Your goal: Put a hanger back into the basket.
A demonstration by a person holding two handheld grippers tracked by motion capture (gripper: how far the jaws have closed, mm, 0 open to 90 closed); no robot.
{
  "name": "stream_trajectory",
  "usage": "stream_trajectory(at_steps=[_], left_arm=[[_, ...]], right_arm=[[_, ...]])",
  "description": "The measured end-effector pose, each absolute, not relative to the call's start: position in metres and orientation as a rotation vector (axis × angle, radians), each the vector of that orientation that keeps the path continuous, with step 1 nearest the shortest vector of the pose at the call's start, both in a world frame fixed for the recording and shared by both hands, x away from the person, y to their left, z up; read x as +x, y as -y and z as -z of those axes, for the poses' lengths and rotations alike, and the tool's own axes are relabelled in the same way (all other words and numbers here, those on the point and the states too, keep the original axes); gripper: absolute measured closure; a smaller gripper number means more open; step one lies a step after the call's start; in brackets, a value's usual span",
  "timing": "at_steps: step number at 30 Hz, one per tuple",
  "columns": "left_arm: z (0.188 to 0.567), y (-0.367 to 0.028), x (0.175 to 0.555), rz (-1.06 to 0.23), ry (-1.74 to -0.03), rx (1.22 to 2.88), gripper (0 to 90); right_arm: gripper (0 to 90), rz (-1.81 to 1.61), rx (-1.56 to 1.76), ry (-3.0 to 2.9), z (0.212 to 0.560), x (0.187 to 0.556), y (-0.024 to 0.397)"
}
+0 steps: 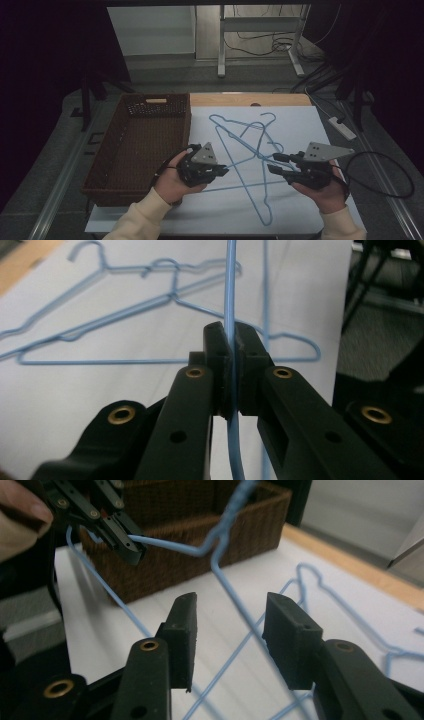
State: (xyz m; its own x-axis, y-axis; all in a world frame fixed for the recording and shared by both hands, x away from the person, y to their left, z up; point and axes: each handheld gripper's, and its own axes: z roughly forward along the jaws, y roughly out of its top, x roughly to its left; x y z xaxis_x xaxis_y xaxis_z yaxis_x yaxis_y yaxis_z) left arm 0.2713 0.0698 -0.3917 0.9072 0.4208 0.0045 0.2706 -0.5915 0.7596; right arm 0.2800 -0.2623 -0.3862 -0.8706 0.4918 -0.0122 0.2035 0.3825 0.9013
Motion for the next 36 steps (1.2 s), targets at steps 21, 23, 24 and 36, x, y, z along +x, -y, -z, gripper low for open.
stream_trajectory(at_steps=[21,23,24,36], left_arm=[[0.368,-0.181,0.275,-0.343,-0.765,1.98,87.0],[0.368,-0.188,0.276,-0.347,-0.786,1.968,87.0],[0.367,-0.196,0.277,-0.352,-0.804,1.959,87.0],[0.367,-0.251,0.289,-0.483,-1.008,1.893,87.1]], right_arm=[[37.0,-1.428,0.817,-2.281,0.408,0.293,0.283],[36.9,-1.423,0.825,-2.281,0.409,0.294,0.284],[36.6,-1.411,0.84,-2.277,0.412,0.295,0.285],[32.6,-1.334,0.953,-2.271,0.445,0.295,0.295]])
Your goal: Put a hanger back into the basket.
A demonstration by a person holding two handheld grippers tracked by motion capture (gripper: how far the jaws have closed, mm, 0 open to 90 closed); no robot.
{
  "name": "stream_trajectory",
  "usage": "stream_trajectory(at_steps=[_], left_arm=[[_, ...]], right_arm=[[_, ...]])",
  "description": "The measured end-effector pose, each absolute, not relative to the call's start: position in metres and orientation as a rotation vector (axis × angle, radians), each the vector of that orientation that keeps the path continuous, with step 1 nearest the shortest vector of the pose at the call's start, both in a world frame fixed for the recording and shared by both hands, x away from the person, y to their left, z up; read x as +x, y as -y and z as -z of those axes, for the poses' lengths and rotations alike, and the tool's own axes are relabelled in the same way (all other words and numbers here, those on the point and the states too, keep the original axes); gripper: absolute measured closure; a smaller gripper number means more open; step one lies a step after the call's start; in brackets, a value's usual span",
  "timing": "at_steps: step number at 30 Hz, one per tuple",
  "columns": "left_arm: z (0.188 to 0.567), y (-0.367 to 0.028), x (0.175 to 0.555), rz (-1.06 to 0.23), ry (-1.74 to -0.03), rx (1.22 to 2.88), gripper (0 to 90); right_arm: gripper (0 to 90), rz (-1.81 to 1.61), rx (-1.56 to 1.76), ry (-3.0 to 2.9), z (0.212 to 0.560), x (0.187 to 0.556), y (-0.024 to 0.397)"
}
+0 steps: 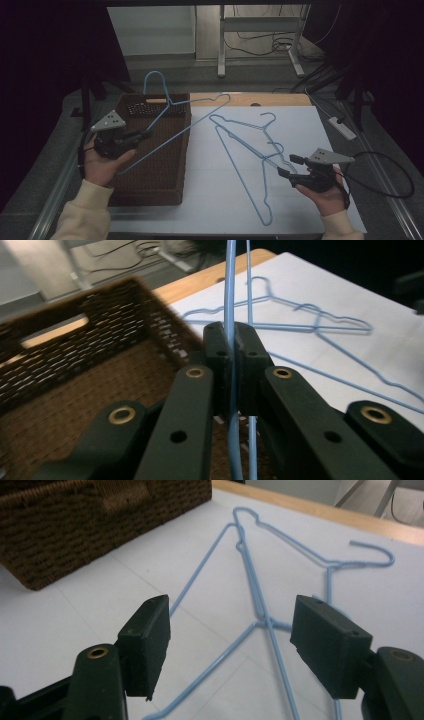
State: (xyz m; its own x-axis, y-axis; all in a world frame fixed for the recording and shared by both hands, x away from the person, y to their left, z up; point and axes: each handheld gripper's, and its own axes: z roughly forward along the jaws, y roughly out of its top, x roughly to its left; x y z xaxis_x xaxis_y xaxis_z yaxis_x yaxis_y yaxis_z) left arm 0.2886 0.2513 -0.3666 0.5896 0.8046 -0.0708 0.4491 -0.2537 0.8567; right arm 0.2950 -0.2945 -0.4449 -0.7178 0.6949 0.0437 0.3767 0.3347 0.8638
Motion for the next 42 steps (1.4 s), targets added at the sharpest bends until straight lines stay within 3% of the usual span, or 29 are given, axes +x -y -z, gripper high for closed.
stream_trajectory(at_steps=[22,42], left_arm=[[0.391,-0.315,0.285,-0.566,-1.22,1.866,87.1],[0.428,-0.304,0.315,-0.527,-1.348,2.008,87.0]], right_arm=[[32.6,-1.312,0.966,-2.325,0.456,0.295,0.29],[32.5,-1.286,0.986,-2.375,0.462,0.299,0.288]])
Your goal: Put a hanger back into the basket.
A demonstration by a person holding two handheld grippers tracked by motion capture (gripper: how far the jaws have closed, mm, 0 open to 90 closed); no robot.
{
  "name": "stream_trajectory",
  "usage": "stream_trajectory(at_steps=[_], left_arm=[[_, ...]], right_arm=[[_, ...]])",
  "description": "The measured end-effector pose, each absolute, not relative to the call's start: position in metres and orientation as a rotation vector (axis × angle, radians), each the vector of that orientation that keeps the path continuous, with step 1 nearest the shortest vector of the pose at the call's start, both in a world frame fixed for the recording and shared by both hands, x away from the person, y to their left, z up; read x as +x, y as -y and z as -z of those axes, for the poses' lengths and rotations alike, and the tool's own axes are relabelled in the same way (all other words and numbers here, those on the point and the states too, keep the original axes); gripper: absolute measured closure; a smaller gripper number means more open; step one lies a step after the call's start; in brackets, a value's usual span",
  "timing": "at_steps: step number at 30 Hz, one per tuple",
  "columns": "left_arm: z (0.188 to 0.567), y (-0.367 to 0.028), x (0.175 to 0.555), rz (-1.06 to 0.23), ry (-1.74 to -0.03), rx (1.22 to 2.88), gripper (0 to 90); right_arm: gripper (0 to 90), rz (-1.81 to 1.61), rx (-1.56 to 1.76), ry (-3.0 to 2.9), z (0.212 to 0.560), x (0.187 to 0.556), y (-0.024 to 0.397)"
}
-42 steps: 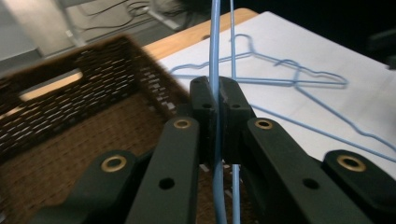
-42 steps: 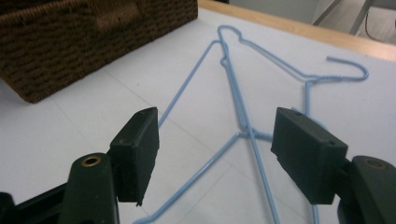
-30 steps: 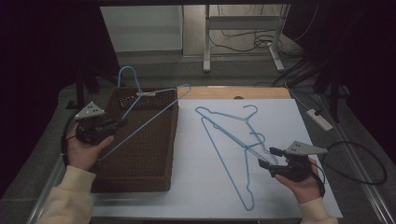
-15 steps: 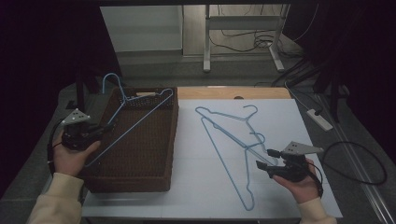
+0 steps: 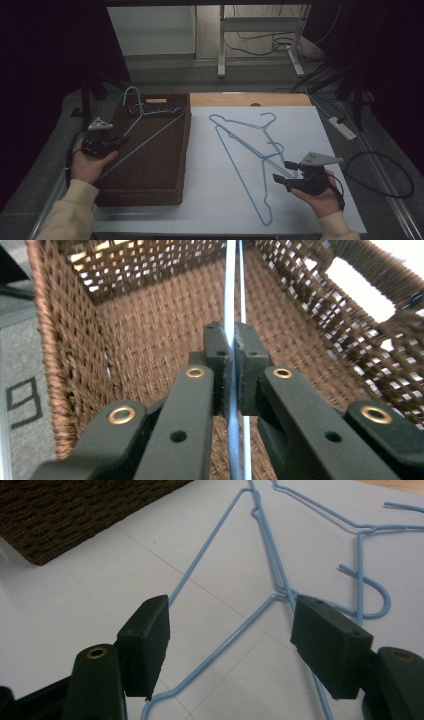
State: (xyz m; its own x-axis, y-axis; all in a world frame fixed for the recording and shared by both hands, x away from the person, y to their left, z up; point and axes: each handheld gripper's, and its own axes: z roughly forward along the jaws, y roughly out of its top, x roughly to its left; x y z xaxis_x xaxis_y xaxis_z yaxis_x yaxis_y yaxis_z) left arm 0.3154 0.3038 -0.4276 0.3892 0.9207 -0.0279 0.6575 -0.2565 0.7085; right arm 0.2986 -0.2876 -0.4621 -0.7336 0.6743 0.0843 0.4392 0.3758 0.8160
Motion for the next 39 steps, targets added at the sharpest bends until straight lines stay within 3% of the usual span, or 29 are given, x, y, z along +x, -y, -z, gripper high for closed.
stream_trajectory(at_steps=[20,27,32,33,39], left_arm=[[0.457,-0.309,0.336,-0.45,-1.595,2.129,86.2],[0.462,-0.304,0.339,-0.48,-1.621,2.193,84.8],[0.459,-0.304,0.338,-0.516,-1.608,2.173,68.2],[0.458,-0.303,0.336,-0.526,-1.6,2.164,68.2],[0.437,-0.299,0.32,-0.558,-1.465,2.062,47.3]], right_arm=[[32.4,-1.257,0.978,-2.422,0.467,0.301,0.282],[32.3,-1.254,0.969,-2.43,0.467,0.301,0.282],[32.3,-1.247,0.967,-2.437,0.468,0.302,0.281],[32.3,-1.247,0.967,-2.437,0.468,0.302,0.281],[32.2,-1.255,0.973,-2.427,0.467,0.301,0.283]])
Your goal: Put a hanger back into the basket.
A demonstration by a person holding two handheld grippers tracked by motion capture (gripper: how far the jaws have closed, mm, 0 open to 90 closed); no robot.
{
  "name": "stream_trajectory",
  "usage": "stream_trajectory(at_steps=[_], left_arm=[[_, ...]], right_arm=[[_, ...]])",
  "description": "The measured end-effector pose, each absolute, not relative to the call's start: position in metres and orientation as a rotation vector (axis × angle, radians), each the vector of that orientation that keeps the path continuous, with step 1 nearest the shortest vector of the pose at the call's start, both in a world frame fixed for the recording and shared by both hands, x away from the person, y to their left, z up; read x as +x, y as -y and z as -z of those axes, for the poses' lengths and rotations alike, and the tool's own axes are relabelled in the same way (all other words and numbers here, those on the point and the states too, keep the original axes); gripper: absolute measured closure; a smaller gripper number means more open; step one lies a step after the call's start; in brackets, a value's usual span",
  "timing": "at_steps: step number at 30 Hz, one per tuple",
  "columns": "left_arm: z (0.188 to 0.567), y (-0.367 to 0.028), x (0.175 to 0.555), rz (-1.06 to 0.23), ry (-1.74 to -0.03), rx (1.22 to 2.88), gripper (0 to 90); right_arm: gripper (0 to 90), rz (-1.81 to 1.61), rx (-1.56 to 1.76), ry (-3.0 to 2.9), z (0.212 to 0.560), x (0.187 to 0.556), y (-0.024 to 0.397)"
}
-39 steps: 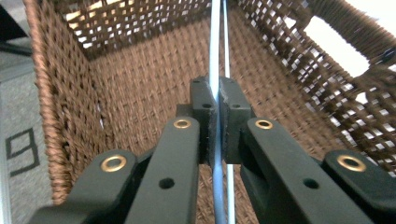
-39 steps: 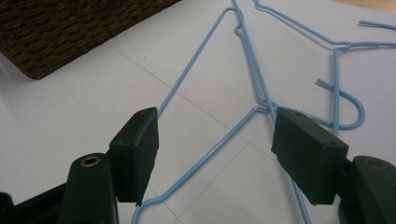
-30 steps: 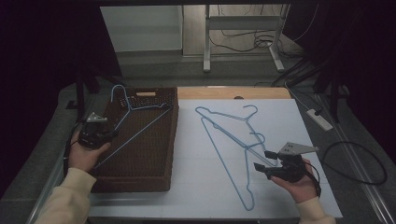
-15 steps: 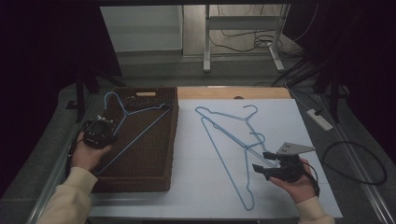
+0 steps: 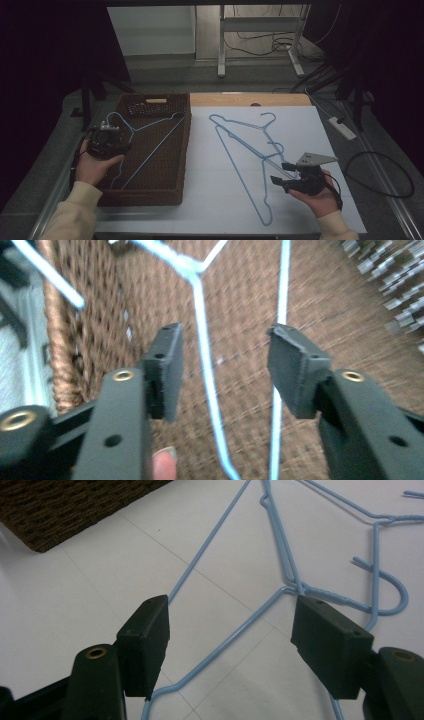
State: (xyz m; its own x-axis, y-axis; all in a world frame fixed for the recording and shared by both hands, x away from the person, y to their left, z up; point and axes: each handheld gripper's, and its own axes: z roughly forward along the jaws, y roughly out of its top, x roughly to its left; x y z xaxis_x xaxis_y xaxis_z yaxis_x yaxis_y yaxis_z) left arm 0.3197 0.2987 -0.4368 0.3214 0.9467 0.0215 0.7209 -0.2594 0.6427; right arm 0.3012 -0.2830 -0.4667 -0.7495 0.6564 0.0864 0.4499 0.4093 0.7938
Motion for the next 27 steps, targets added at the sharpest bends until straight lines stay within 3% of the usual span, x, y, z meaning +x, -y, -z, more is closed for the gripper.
stream_trajectory(at_steps=[11,27], left_arm=[[0.408,-0.283,0.28,-0.529,-1.236,1.927,39.0],[0.422,-0.24,0.252,-0.426,-1.005,1.914,36.0]], right_arm=[[31.7,-1.248,1.002,-2.414,0.468,0.303,0.288],[31.6,-1.135,1.053,-2.381,0.472,0.305,0.297]])
